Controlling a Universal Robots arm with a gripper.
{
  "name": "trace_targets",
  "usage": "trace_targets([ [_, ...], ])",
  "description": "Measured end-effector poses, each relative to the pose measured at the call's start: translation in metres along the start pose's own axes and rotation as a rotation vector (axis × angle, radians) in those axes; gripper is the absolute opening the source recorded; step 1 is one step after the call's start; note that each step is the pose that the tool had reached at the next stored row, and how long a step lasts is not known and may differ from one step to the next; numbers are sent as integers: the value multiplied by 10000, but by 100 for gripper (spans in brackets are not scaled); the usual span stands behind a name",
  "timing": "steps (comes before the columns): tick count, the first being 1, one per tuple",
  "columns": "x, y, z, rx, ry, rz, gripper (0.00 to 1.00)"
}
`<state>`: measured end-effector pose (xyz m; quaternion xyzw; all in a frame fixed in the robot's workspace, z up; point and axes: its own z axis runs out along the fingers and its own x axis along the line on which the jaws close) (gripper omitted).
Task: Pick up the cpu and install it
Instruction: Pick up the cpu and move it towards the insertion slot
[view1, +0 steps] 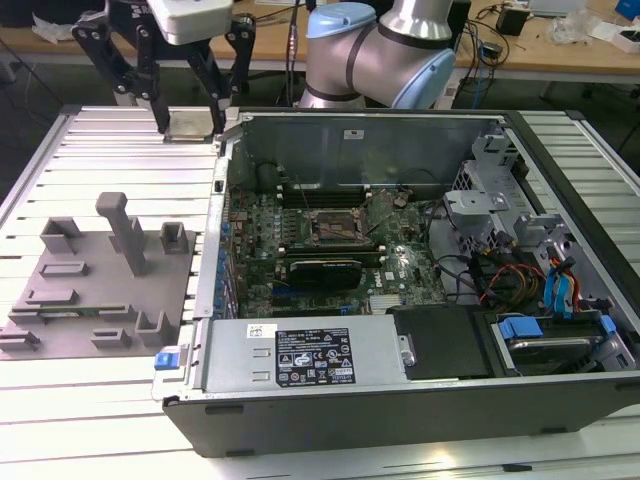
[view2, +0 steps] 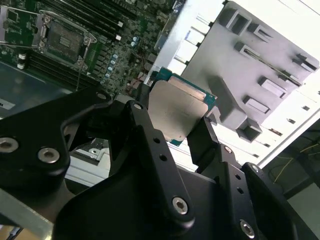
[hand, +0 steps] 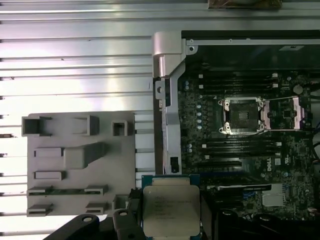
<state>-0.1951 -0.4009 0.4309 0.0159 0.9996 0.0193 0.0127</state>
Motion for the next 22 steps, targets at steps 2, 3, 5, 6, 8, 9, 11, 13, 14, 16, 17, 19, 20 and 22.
trace_targets([
  [2,-55,2,1,0,0,-1,55],
  [3,-78,2,2,0,0,-1,55],
  [5,-155,5,4,-1,0,0,55],
  [6,-179,6,5,0,0,-1,55],
  [8,-274,8,7,0,1,-2,55],
  [9,-328,10,9,0,0,0,55],
  [11,-402,13,11,-1,-1,-1,55],
  [13,-449,14,12,-1,0,-2,55],
  [14,-476,15,13,-1,0,-1,55],
  [16,-524,16,14,-1,0,0,55],
  [17,-548,17,15,-1,0,-1,55],
  [19,-594,18,16,-1,0,-1,55],
  [20,-630,20,16,0,0,-2,55],
  [22,-678,21,18,0,0,0,55],
])
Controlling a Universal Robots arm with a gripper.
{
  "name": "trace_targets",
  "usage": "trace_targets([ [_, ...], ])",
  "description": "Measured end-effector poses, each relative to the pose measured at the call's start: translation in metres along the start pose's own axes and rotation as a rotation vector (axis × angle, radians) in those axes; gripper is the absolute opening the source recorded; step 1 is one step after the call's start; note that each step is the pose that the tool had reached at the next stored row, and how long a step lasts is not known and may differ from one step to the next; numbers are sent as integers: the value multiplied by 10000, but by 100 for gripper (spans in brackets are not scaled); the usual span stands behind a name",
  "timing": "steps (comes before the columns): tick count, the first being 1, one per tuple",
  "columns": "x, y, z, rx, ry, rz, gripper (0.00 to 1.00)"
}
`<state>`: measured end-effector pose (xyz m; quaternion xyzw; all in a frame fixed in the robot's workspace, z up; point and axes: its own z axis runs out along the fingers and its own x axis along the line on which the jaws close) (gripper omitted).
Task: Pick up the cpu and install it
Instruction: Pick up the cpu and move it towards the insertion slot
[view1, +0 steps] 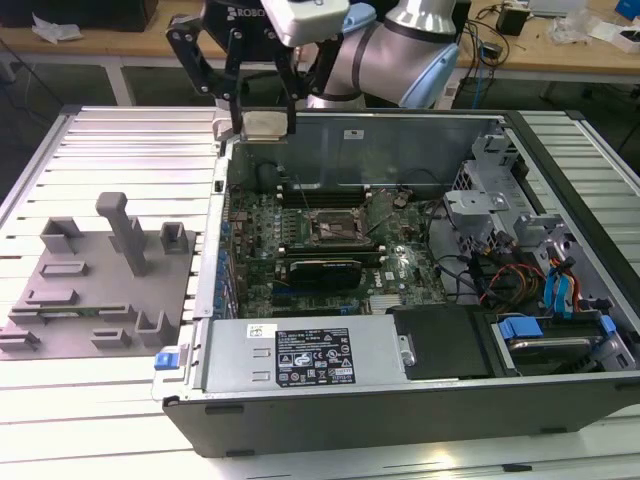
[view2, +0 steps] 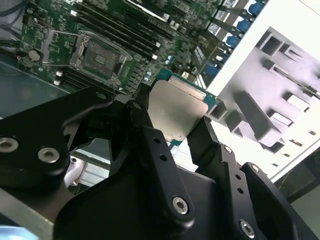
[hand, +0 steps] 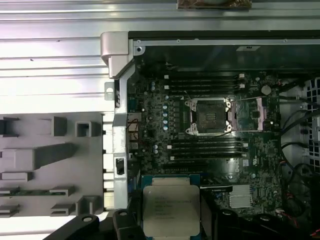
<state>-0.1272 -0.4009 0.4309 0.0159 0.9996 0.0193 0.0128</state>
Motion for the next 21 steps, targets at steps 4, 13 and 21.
trace_targets([
  [4,-164,5,5,-1,0,0,55],
  [13,-511,14,42,2,55,0,55],
  [21,-553,12,196,7,89,2,55],
])
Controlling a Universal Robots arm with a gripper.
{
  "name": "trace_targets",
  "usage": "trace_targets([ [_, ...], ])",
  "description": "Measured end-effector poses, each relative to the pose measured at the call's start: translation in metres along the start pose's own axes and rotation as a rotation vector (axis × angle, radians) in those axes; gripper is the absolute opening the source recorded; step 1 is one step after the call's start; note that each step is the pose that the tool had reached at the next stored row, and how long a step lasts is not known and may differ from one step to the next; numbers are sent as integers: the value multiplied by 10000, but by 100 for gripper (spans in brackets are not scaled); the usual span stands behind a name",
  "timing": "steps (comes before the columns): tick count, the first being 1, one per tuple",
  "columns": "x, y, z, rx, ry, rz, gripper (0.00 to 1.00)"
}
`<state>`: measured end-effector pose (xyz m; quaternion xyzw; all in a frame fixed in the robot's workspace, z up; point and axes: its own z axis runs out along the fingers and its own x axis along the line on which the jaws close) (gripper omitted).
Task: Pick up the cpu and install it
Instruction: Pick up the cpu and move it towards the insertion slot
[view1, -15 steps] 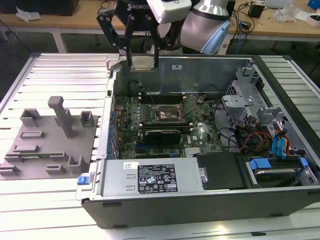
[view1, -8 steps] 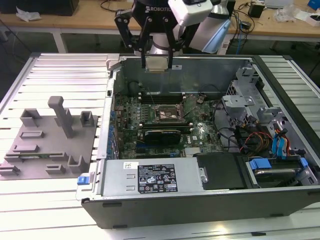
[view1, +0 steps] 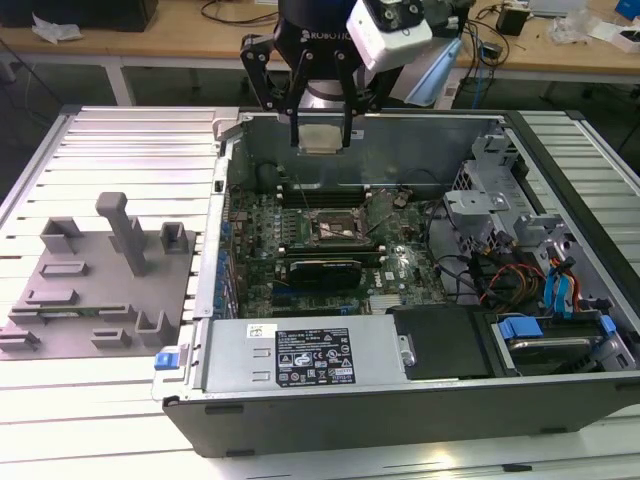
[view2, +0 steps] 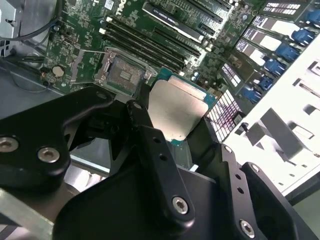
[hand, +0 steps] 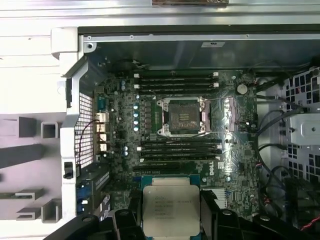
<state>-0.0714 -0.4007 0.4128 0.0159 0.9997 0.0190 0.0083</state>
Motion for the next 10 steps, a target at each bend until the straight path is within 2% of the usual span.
trace_targets([
  [9,-72,2,180,33,108,4,55],
  [10,-86,2,204,45,137,4,55],
])
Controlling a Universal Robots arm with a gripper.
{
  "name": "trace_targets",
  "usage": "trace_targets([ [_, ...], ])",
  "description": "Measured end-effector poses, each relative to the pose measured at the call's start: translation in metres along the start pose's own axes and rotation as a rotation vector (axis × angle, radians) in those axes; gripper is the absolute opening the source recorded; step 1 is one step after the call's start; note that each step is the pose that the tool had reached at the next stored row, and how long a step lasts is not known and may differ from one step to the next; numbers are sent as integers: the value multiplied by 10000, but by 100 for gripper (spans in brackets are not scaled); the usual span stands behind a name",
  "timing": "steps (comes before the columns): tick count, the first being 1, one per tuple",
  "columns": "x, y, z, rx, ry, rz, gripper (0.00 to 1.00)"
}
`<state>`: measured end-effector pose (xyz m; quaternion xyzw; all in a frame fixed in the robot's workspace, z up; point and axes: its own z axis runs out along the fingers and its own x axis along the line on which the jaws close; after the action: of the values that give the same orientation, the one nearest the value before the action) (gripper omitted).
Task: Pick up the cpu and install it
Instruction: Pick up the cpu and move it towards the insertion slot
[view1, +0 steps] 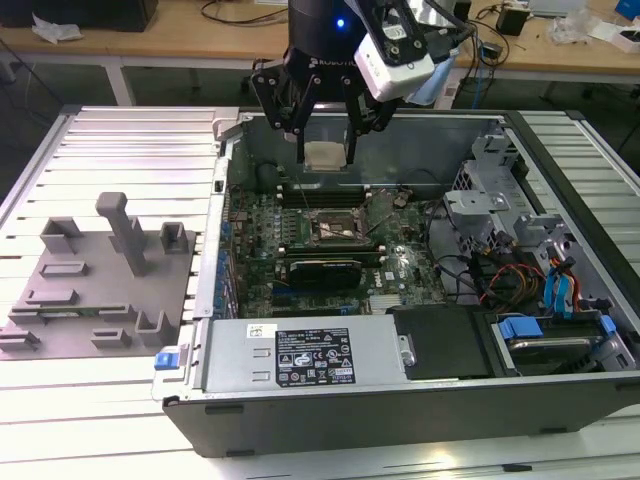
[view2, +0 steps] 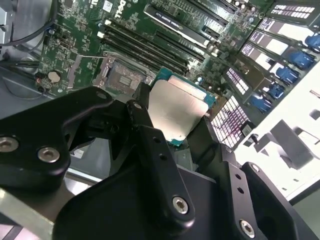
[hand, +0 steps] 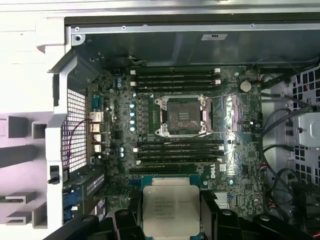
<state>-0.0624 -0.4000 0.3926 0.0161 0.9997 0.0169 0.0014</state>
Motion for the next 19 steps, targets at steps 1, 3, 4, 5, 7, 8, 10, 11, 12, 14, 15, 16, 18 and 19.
trace_targets([
  [1,-12,0,16,5,25,1,55],
  [3,-29,-1,43,14,61,2,55],
  [4,-39,-1,65,27,83,3,55],
  [5,-46,-1,83,31,93,4,55],
  [7,-78,4,158,42,121,4,55],
  [8,-112,25,221,52,135,4,55],
  [10,-133,45,263,66,140,5,55],
  [11,-145,57,290,70,141,5,55],
  [12,-153,67,309,76,141,5,55],
  [14,-167,86,348,102,142,5,55],
  [15,-177,99,386,116,139,6,55],
  [16,-186,111,428,132,139,5,55],
  [18,-197,122,470,160,139,5,55],
  [19,-202,125,490,172,139,5,55],
])
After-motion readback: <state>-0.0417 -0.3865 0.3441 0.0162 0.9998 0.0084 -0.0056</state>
